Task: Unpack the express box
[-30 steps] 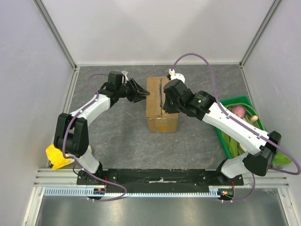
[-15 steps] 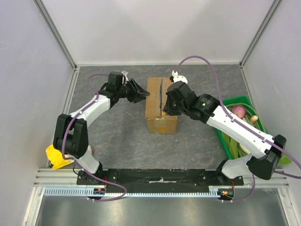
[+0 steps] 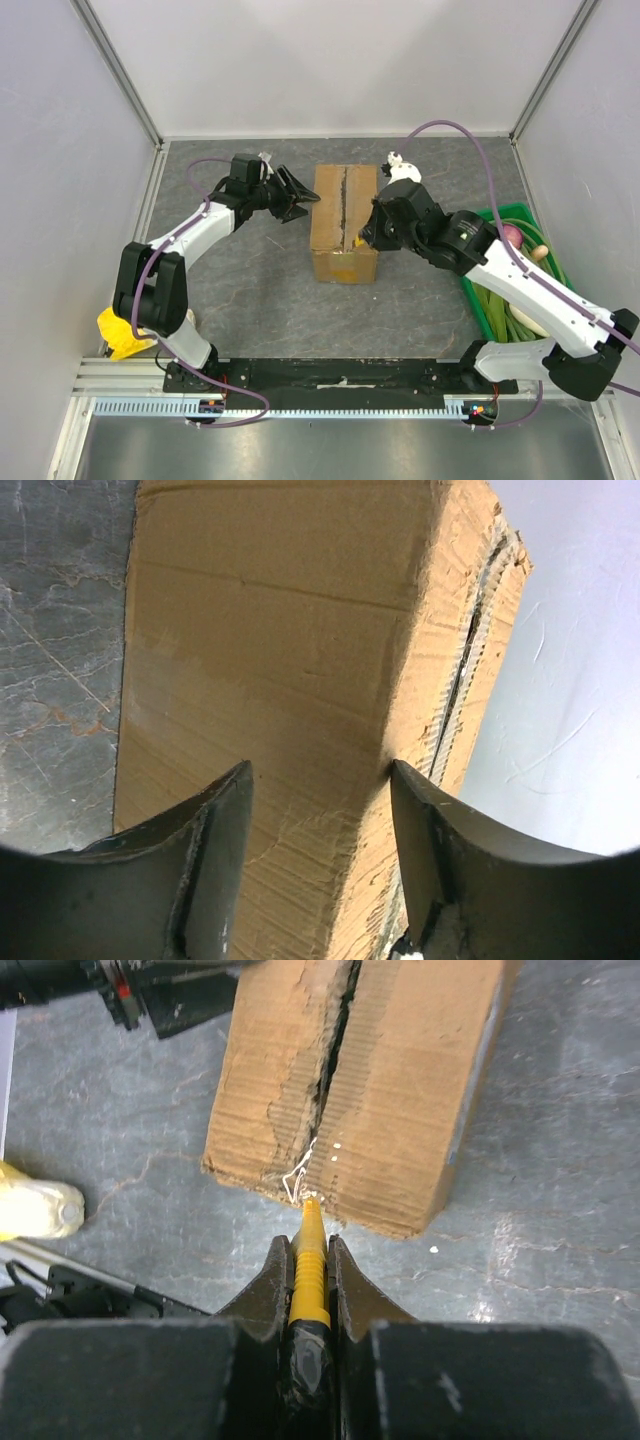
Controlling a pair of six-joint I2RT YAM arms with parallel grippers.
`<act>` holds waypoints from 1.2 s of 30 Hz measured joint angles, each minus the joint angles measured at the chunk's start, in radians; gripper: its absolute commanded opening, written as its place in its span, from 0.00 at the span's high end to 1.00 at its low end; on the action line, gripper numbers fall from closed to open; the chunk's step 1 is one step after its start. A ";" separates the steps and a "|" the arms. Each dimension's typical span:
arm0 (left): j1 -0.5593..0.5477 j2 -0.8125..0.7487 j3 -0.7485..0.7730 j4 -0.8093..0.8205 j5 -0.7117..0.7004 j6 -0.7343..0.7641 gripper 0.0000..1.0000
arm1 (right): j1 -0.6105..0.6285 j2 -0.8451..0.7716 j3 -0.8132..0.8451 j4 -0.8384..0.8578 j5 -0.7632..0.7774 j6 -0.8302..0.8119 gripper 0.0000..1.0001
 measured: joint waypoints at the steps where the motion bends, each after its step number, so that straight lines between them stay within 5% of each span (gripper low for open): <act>1: 0.000 0.000 -0.001 -0.001 0.001 0.004 0.33 | 0.000 -0.009 0.000 -0.001 0.023 -0.001 1.00; 13: 0.000 -0.095 -0.008 0.031 0.095 0.169 0.32 | -0.126 -0.067 -0.061 -0.005 0.237 -0.058 1.00; 23: -0.011 -0.070 -0.090 0.087 0.180 0.248 0.40 | -0.126 0.050 -0.114 -0.004 0.161 -0.146 1.00; 36: -0.019 0.115 0.077 0.166 0.187 0.307 0.42 | -0.117 0.163 -0.084 0.078 0.082 -0.204 1.00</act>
